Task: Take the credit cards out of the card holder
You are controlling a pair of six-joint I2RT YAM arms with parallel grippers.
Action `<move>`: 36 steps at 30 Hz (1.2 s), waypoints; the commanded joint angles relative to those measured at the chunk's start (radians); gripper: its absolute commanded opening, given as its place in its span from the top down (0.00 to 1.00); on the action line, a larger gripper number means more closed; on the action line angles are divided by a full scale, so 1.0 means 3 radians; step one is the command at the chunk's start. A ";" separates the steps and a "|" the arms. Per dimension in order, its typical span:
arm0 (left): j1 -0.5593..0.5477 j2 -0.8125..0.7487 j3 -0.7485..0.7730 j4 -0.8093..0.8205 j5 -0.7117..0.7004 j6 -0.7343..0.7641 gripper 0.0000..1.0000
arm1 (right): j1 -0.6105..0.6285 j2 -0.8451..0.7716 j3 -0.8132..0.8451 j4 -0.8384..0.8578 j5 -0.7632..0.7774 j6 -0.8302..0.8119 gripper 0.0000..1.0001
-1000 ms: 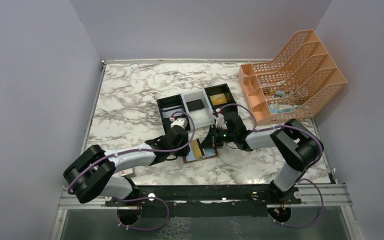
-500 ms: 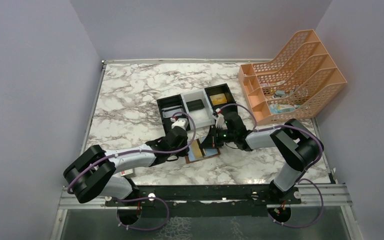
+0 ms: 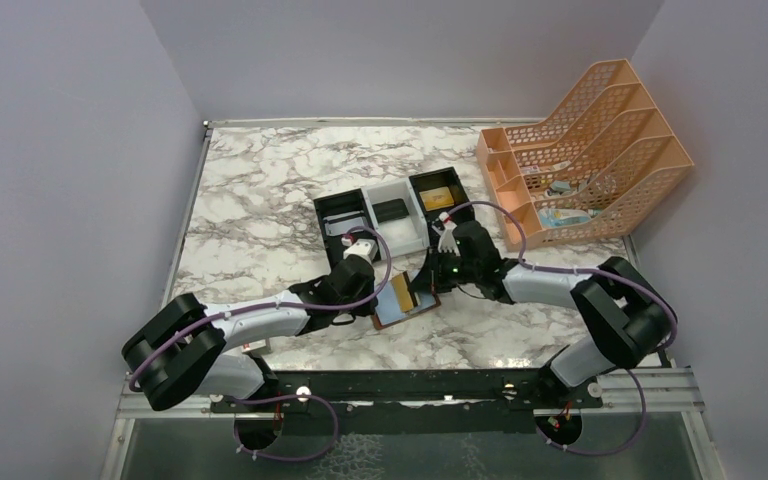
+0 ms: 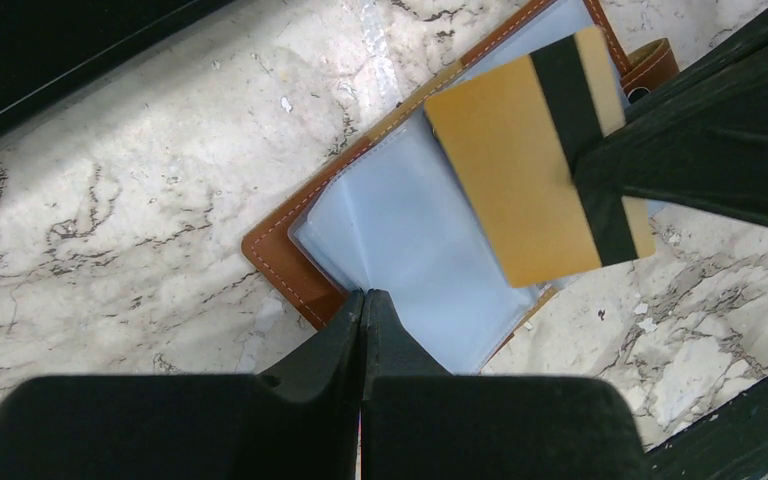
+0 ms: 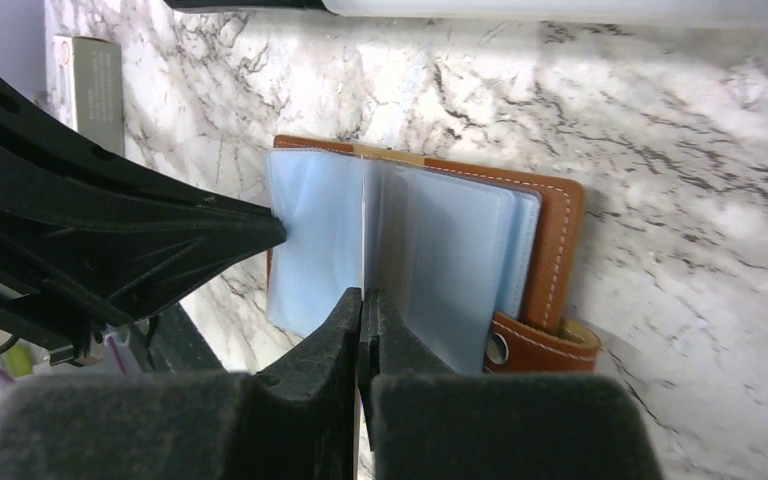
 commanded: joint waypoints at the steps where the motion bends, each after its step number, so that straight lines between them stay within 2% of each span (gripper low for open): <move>1: -0.0024 -0.0025 0.0041 -0.0093 0.0007 0.0082 1.00 | -0.0002 -0.0232 0.0040 -0.0311 0.0416 -0.0192 0.99; 6: -0.0021 -0.0064 0.0051 -0.0119 0.0052 0.0112 1.00 | -0.0002 -0.0440 0.0012 -0.0407 0.0545 -0.0235 0.99; 10: -0.0020 -0.0117 0.0080 -0.0104 0.0297 0.0215 1.00 | -0.0002 -0.0641 0.0001 -0.0521 0.0693 -0.0255 0.99; 18: -0.0023 -0.0073 0.0174 -0.0248 0.0466 0.0380 1.00 | -0.0003 -0.1033 -0.0026 -0.0830 0.1193 -0.0287 0.99; 21: -0.0029 -0.0029 0.0222 -0.0290 0.0489 0.0384 1.00 | -0.0003 -0.1169 -0.0045 -0.0845 0.1163 -0.0355 0.99; 25: -0.0035 -0.0071 0.0204 -0.0264 0.0327 0.0231 0.80 | -0.0005 -0.1270 -0.0112 -0.0710 0.0804 -0.0492 0.99; 28: -0.0035 -0.0049 0.0138 -0.0109 0.0334 0.0183 0.70 | -0.0003 -0.1159 -0.0055 -0.0752 0.0667 -0.0615 0.99; 31: -0.0035 0.0040 0.0131 -0.0064 0.0339 0.0134 0.66 | -0.0002 -0.1017 0.0010 -0.0884 0.0836 -0.0598 0.99; 36: -0.0053 0.0092 0.0169 -0.0026 0.0341 0.0107 0.63 | -0.0002 -0.1095 -0.0044 -0.0786 0.0788 -0.0643 0.99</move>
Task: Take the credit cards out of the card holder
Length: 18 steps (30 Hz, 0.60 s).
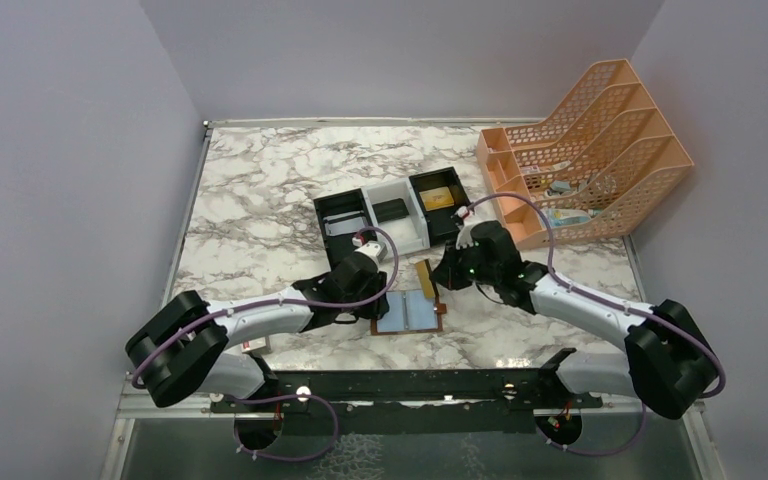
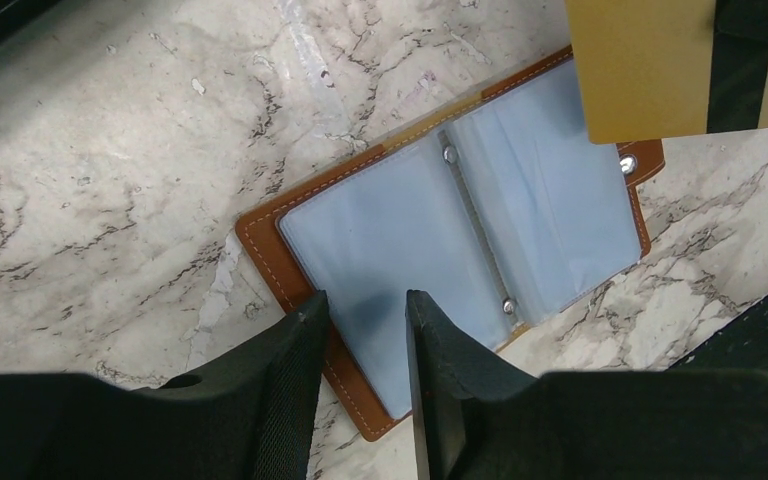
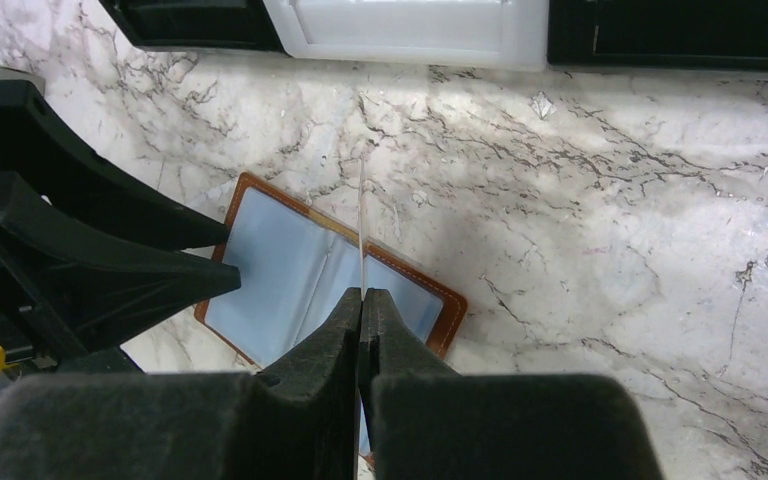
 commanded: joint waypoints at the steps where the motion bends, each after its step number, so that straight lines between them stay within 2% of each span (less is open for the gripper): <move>1: -0.0035 0.0037 0.0036 0.0102 -0.0037 -0.0067 0.62 | 0.0000 -0.0117 -0.0008 0.0072 -0.0053 -0.0114 0.99; 3: -0.0043 -0.0026 0.0043 0.0019 -0.0168 -0.0113 0.59 | 0.0000 -0.0238 -0.0069 0.0149 -0.0054 -0.0162 0.99; 6: -0.0045 -0.0225 0.0021 -0.0093 -0.0358 -0.0160 0.51 | 0.0000 -0.0492 -0.0219 0.0311 0.0015 -0.0221 0.99; 14: -0.0043 -0.0789 -0.0099 -0.0127 -0.0806 -0.0186 0.36 | 0.0000 -0.1199 -0.0585 0.0713 0.0516 -0.0372 0.99; 18: -0.0039 -0.0926 -0.0125 -0.0245 -0.1056 -0.0185 0.31 | -0.0024 -0.1221 -0.0529 0.0786 0.0880 -0.0479 0.99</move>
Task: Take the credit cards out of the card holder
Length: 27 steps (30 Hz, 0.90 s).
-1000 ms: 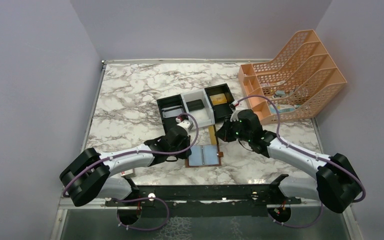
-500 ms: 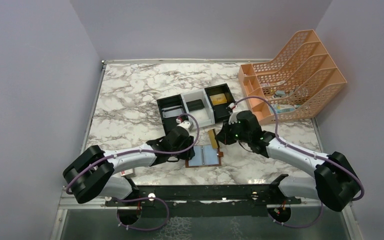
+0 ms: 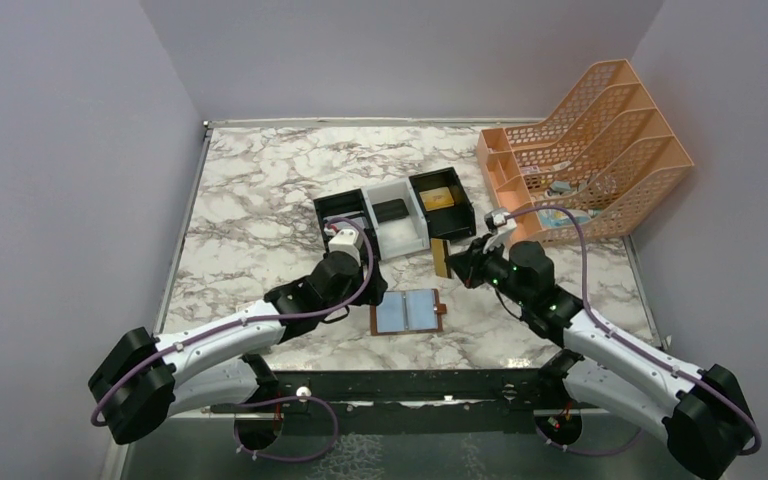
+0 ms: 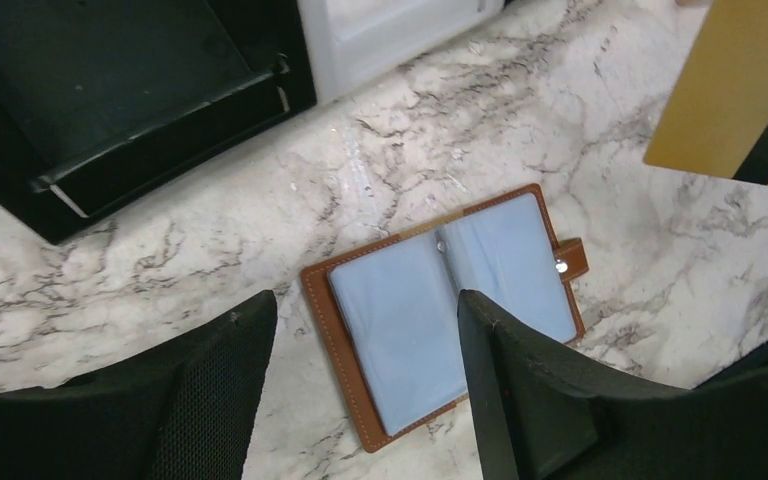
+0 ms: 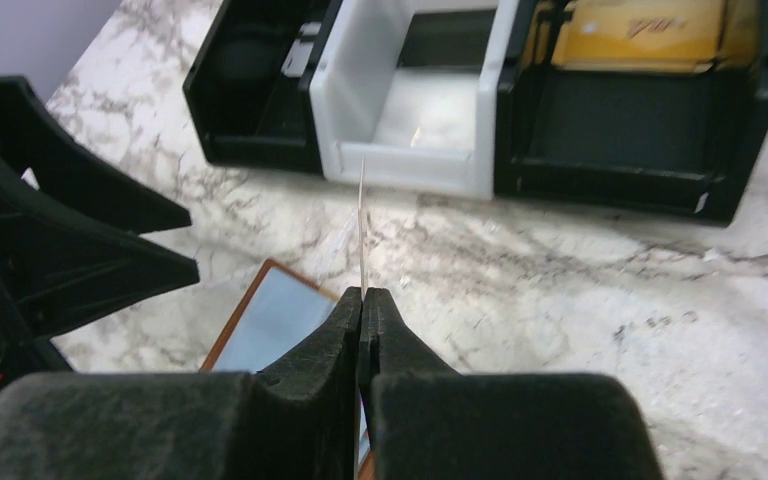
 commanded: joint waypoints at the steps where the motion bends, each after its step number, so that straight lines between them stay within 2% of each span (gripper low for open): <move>1: -0.0021 -0.0140 -0.0068 -0.0171 -0.0445 -0.0027 0.30 | -0.0065 0.0048 0.0085 0.0297 0.0492 -0.0179 0.99; 6: -0.0005 -0.0224 -0.0054 -0.0317 -0.0594 0.0027 0.24 | -0.0587 0.0582 0.0341 0.0386 -0.0016 -0.0121 0.99; 12: 0.0054 -0.0193 -0.0011 -0.0418 -0.0573 0.0210 0.11 | -0.1207 0.0973 0.0707 0.0534 -0.0519 -0.0068 0.99; 20: 0.0118 0.0108 -0.0006 -0.0157 -0.0303 0.0300 0.06 | -0.1248 0.1455 0.1156 0.0692 -0.0989 -0.0809 0.99; 23: 0.0251 0.0233 -0.0034 0.0045 -0.0008 0.0288 0.06 | -0.1222 0.1552 0.1201 0.0903 -0.0983 -0.1093 0.99; 27: 0.0523 0.0379 -0.0067 0.0340 0.0330 0.0276 0.06 | -0.1156 0.1625 0.1251 0.0943 -0.0848 -0.1774 0.99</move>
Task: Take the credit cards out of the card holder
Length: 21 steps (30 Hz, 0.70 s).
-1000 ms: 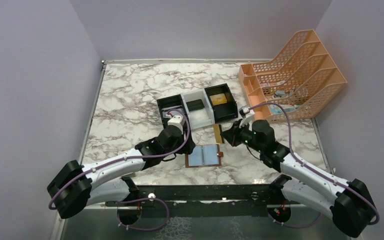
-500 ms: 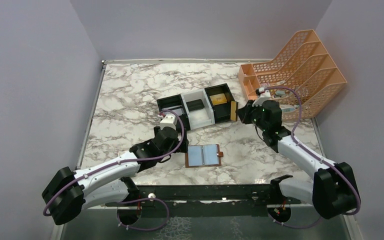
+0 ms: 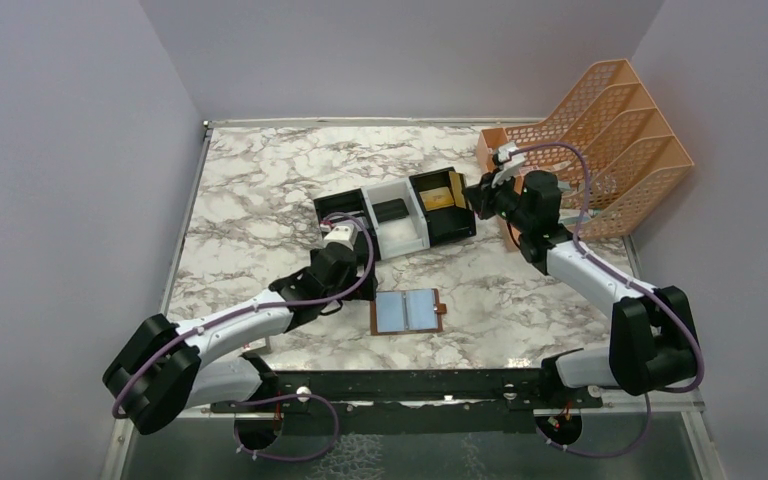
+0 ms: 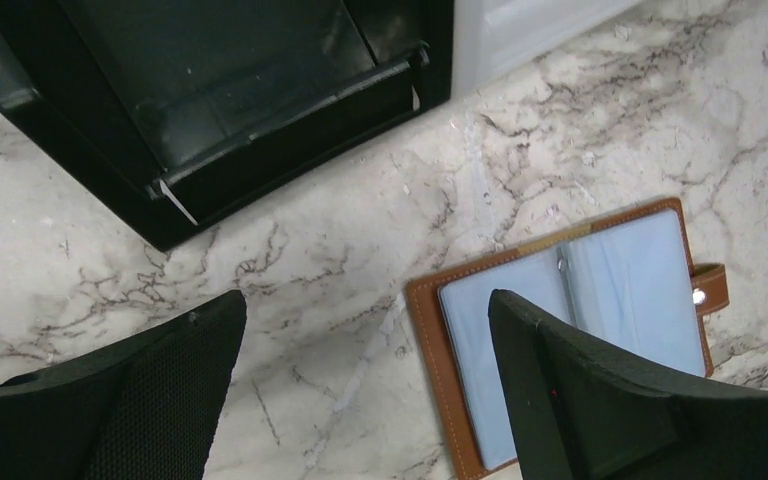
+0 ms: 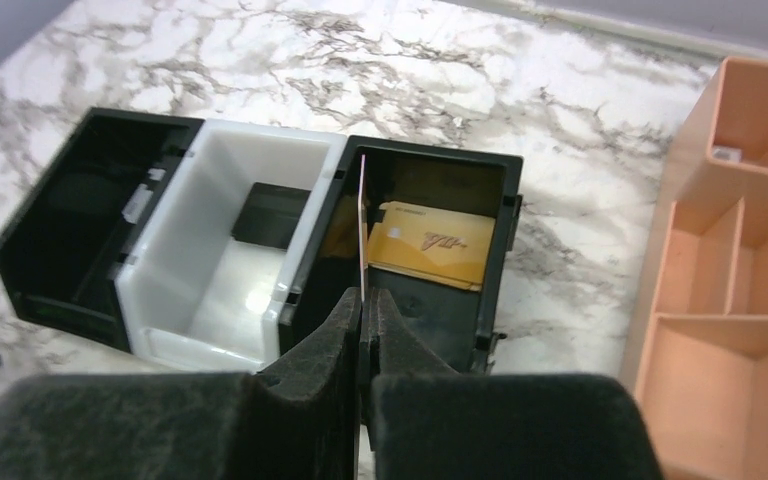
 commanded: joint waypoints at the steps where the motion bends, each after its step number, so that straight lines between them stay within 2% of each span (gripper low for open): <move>1: 0.0227 0.0142 -0.0036 0.0457 0.0446 0.0045 0.06 | 0.0077 0.0073 0.0105 0.0235 -0.0022 -0.0992 0.99; 4: 0.0325 0.0298 0.0014 0.0582 0.0575 0.0085 0.06 | 0.0116 0.0051 0.0007 0.0259 -0.0060 -0.1489 0.99; 8: 0.0401 0.0559 0.0142 0.0612 0.0511 0.0071 0.06 | 0.0134 0.0054 -0.0096 0.0308 -0.0267 -0.2031 0.99; 13: 0.0460 0.0835 0.0325 0.0569 0.0430 0.0051 0.07 | 0.0149 0.0180 0.0015 0.0119 -0.0518 -0.2357 0.99; 21: 0.0516 0.0922 0.0484 0.0460 0.0351 0.0088 0.07 | 0.0191 0.0507 0.0342 -0.0302 -0.0506 -0.2806 0.99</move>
